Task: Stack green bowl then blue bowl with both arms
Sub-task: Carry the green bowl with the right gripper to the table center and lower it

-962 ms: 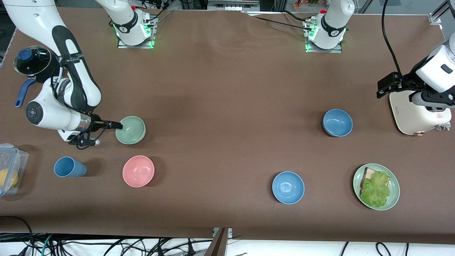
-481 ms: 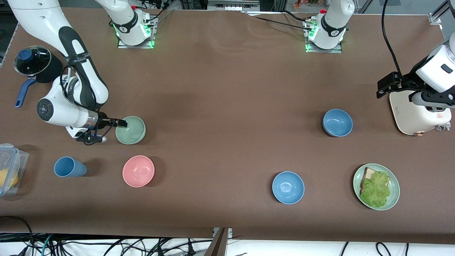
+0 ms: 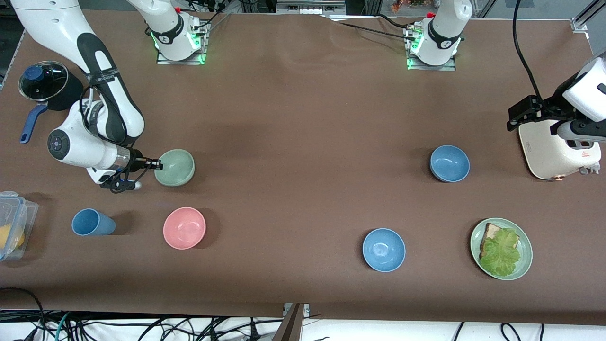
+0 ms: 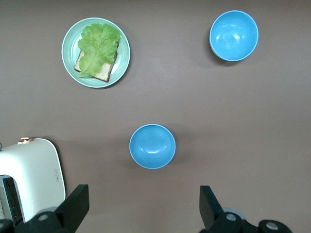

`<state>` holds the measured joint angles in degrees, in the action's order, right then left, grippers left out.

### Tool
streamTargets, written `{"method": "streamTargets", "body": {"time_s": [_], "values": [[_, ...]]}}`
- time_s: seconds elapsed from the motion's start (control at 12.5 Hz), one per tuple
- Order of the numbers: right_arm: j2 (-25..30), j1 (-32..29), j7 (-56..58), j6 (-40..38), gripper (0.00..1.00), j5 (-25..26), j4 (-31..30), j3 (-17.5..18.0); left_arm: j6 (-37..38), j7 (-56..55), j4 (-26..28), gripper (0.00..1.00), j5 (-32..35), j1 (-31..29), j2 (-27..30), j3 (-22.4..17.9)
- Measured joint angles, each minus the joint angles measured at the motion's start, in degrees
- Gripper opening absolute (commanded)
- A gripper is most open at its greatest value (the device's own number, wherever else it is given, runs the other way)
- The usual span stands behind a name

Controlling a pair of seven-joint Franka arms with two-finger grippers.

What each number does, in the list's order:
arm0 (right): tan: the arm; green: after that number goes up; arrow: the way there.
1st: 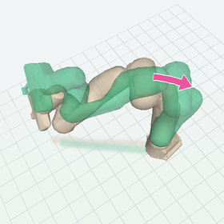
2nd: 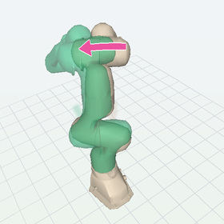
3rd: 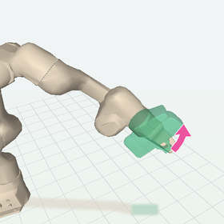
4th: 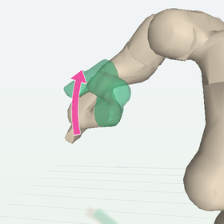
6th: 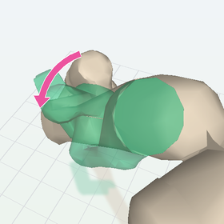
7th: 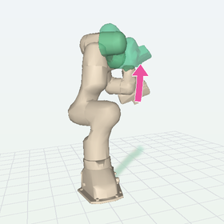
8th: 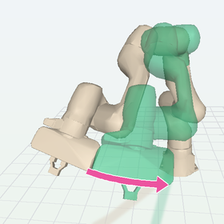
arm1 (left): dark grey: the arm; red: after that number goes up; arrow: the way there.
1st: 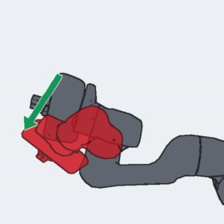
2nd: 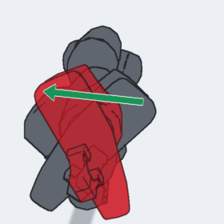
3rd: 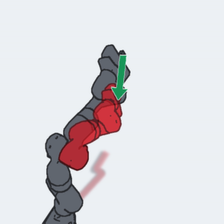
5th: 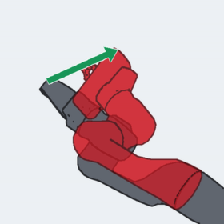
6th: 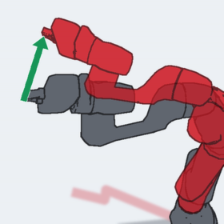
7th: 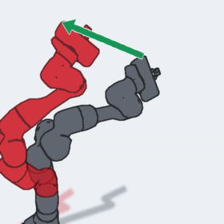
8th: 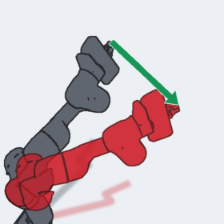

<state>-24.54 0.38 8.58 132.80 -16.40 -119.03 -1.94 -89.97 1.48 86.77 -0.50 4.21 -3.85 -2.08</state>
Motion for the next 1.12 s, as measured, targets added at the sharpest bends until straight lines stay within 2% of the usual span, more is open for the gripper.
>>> {"method": "streamTargets", "body": {"time_s": [0.24, 0.4, 0.8, 1.12], "values": [[0.04, 0.78, -0.21, -0.03, 0.0, -2.17, 1.38, 0.36, 0.0, 0.0, -0.08, 1.0, 0.0, 0.01, 0.08, 0.36], [0.11, 3.23, -4.26, -1.15, 0.0, -2.57, 4.13, 0.75, 0.0, 0.0, -0.09, 1.0, -0.01, 0.01, 0.12, 0.53], [-0.36, 14.99, -23.87, -1.88, 0.0, -2.68, 9.08, 3.57, 0.01, 0.0, -0.09, 1.0, -0.01, 0.01, 0.16, 0.58], [-4.75, 23.38, -34.39, -1.81, 0.0, -3.84, 14.1, 3.76, 0.03, 0.0, -0.09, 1.0, -0.01, 0.02, 0.17, 0.64]]}}
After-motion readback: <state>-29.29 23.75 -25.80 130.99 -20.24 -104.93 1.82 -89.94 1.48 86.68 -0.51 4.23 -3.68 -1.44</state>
